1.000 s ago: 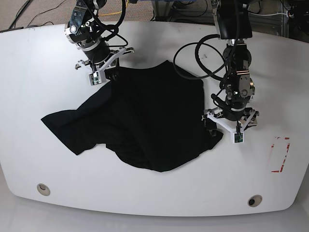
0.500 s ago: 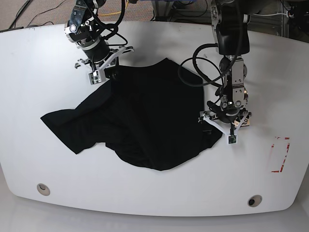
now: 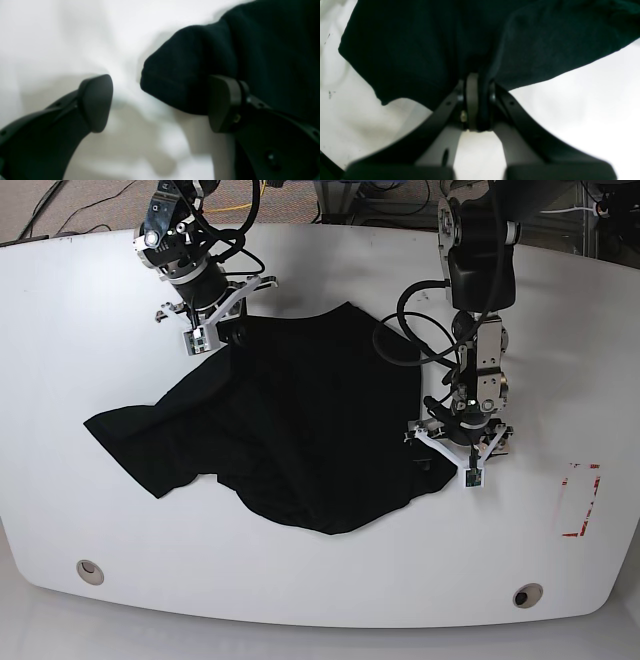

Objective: Layout the t-shirt on the table in an organized manner, then fold the t-shirt properly
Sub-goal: 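Grasp the shirt edge with the right gripper and the hem with the left, then lift the shirt with both grippers and shake it out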

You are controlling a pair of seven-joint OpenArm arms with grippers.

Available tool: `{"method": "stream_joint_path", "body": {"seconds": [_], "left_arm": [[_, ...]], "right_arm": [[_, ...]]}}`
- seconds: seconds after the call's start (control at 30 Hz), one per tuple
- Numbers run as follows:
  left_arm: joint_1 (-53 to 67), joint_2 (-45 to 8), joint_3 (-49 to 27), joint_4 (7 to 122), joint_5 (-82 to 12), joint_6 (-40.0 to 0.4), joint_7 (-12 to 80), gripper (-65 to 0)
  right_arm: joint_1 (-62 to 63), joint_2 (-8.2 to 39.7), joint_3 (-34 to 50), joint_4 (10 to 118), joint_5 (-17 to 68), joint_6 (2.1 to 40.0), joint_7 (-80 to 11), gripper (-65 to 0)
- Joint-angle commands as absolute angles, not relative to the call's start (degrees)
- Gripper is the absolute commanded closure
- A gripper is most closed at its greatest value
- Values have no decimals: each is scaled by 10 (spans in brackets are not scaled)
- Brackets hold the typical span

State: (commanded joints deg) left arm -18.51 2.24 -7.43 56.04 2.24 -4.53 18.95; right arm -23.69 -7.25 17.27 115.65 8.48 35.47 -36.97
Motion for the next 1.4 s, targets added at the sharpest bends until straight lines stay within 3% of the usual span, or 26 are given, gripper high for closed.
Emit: {"method": "stream_joint_path", "body": {"seconds": [0.13,0.27,0.37,0.63,1.03,1.4], "left_arm": [[-184,22,-74,560,22,-45,171,-378],[-184,21,-74,560,25,-45,155,-113],[-185,20,-74,560,27,-45,156,0],[-179,-4,-76,618,24,-45,159,0],[-95,-67,-76,846,23,-45,211,0],[6,-123,-78,1064,26,-42,211,0]], "right_arm": [[-238,-73,173,1156,85,364,-370,-6],[-239,-73,173,1156,85,371,-370,-5],[-244,-73,173,1156,85,371,-370,0],[-248,-73,175,1156,85,371,-362,0],[-211,-68,247,1164,112,371,-342,0],[-92,6,274,1162,163,365,-393,0]]}}
